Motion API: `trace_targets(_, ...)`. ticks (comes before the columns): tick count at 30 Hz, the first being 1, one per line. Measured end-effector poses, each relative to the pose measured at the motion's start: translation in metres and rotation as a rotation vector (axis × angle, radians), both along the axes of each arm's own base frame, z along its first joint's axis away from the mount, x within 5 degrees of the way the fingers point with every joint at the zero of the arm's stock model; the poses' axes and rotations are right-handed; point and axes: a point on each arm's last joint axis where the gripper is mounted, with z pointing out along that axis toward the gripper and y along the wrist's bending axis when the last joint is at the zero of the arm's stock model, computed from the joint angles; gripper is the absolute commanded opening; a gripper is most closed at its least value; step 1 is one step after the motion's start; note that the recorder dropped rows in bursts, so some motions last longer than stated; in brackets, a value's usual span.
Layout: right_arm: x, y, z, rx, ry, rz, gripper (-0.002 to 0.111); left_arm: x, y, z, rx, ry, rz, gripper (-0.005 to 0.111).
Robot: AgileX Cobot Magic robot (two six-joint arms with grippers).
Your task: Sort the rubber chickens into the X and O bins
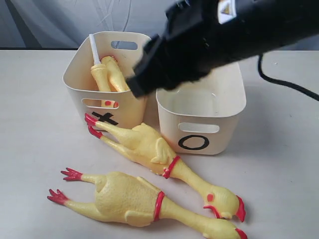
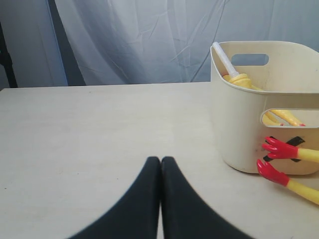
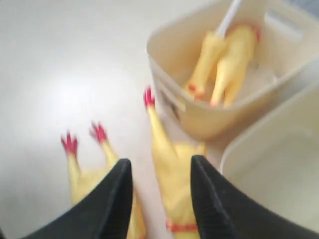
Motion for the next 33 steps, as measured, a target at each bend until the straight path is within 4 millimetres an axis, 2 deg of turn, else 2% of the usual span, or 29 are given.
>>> trace_targets(5,-0.020,-0.021,-0.027,-0.285,0.186,0.093,0.037,0.000,0.000,0.000,0.000,0.000,0.000,0.000)
trace_targets(14,-0.034,-0.040,-0.100,-0.496,0.287,0.180,0.037,0.000,0.000,0.000,0.000,0.000,0.000,0.000)
trace_targets(21,-0.044,-0.039,-0.140,-0.482,0.398,0.218,0.037,0.000,0.000,0.000,0.000,0.000,0.000,0.000)
trace_targets(33,-0.049,-0.032,-0.178,-0.424,0.478,0.227,0.037,0.000,0.000,0.000,0.000,0.000,0.000,0.000)
